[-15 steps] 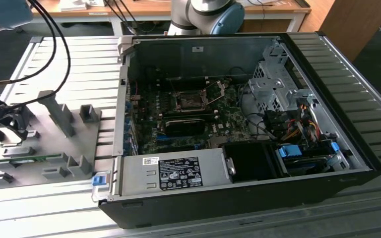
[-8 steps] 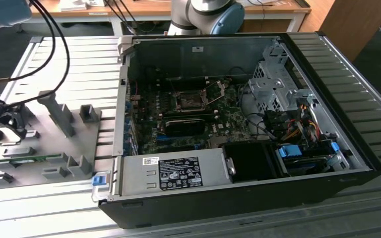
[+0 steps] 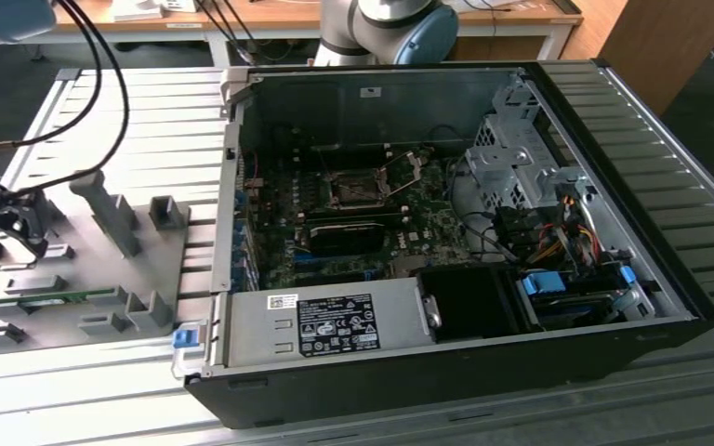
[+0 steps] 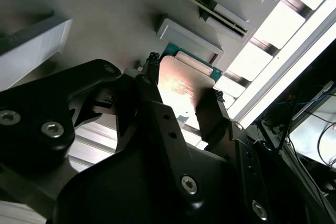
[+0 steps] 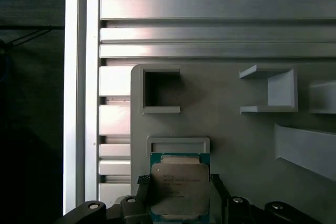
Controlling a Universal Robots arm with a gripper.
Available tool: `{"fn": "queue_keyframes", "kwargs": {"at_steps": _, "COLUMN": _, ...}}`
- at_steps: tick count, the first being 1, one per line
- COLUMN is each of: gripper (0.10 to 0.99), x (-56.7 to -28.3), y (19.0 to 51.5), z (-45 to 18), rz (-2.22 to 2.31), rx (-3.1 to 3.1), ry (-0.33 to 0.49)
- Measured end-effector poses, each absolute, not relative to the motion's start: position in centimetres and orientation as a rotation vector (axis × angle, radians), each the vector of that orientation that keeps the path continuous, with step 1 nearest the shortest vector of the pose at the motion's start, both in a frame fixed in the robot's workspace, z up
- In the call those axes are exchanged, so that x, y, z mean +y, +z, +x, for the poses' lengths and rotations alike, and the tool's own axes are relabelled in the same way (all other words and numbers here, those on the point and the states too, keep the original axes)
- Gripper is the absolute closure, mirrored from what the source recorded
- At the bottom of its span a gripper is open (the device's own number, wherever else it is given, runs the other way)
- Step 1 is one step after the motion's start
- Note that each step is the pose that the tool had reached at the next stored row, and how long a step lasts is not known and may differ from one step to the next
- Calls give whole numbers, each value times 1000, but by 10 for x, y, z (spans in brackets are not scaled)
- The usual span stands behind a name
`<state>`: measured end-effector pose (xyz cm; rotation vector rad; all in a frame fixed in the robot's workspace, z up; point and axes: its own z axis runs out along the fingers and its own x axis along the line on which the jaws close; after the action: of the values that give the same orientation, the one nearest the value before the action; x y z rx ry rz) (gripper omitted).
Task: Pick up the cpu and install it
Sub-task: 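Pick up the cpu and move it towards the insertion slot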
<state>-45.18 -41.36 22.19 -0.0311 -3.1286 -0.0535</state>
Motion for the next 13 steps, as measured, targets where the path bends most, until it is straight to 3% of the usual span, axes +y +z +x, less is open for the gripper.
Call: {"fn": "queue_keyframes", "kwargs": {"at_steps": 13, "gripper": 553, "x": -414, "y": 229, "z": -452, "rz": -31, "rx": -3129, "ry": -54}}
